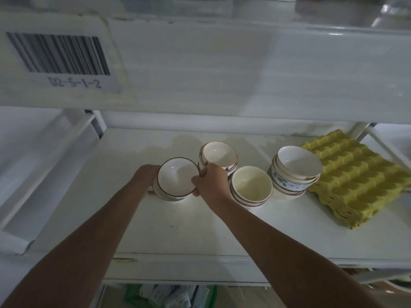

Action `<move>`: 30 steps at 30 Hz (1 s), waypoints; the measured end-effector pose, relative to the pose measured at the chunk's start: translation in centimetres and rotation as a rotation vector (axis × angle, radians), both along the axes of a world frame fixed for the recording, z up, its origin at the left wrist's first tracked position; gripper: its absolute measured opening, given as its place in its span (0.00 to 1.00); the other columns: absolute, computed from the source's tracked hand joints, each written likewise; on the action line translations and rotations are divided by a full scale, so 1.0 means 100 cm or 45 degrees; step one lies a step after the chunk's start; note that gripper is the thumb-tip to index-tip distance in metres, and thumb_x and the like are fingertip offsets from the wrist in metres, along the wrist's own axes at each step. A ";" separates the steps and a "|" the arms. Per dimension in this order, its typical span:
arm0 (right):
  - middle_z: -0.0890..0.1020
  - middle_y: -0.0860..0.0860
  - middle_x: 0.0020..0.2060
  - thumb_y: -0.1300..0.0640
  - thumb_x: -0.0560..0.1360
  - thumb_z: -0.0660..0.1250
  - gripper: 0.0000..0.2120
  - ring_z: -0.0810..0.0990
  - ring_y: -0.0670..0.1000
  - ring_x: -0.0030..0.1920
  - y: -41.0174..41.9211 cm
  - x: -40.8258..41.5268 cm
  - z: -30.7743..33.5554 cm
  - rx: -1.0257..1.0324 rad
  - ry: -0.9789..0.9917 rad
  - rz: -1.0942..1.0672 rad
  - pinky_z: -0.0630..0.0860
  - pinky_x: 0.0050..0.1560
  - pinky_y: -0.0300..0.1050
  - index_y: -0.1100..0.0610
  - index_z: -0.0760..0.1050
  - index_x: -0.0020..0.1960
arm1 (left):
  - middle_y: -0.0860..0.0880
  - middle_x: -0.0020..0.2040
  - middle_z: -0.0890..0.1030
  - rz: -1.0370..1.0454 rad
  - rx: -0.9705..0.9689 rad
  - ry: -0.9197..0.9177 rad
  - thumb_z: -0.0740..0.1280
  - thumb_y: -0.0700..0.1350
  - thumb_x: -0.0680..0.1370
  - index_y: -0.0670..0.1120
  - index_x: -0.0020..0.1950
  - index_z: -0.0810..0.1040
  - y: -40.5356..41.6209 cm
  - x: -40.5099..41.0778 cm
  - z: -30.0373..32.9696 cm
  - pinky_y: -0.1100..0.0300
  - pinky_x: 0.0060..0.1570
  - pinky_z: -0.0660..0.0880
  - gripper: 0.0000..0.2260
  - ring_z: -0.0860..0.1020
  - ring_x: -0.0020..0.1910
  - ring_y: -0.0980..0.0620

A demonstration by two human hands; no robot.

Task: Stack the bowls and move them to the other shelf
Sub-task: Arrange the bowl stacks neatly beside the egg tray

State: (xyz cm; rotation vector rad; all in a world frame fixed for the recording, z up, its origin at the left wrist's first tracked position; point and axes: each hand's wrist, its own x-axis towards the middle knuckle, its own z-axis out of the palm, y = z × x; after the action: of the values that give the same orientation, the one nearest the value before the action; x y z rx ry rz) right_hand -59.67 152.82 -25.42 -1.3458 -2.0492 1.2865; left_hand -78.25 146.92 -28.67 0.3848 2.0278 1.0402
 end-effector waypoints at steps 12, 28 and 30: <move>0.85 0.64 0.34 0.66 0.72 0.67 0.05 0.79 0.45 0.22 0.000 0.082 -0.017 -0.104 -0.006 -0.147 0.72 0.25 0.36 0.65 0.76 0.47 | 0.37 0.58 0.73 0.123 0.115 -0.361 0.58 0.34 0.79 0.41 0.60 0.70 -0.020 0.003 -0.022 0.46 0.35 0.81 0.11 0.77 0.46 0.40; 0.87 0.58 0.35 0.61 0.76 0.66 0.02 0.80 0.44 0.24 -0.022 0.107 -0.055 -0.295 -0.060 -0.258 0.75 0.31 0.39 0.59 0.76 0.47 | 0.39 0.45 0.77 0.168 0.172 -0.167 0.57 0.33 0.79 0.39 0.59 0.74 -0.043 0.011 -0.023 0.48 0.29 0.81 0.11 0.79 0.40 0.39; 0.87 0.59 0.39 0.57 0.78 0.65 0.03 0.82 0.48 0.26 -0.020 0.107 -0.053 -0.366 -0.095 -0.200 0.77 0.33 0.40 0.57 0.74 0.47 | 0.39 0.45 0.77 0.184 0.195 -0.166 0.57 0.33 0.79 0.39 0.59 0.74 -0.044 0.009 -0.021 0.48 0.30 0.81 0.10 0.79 0.40 0.39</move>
State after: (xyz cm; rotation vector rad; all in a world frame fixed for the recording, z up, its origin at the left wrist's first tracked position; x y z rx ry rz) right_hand -48.99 150.84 -30.76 -1.6667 -1.8123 1.5227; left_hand -77.31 142.50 -30.80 0.2449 1.8875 1.2809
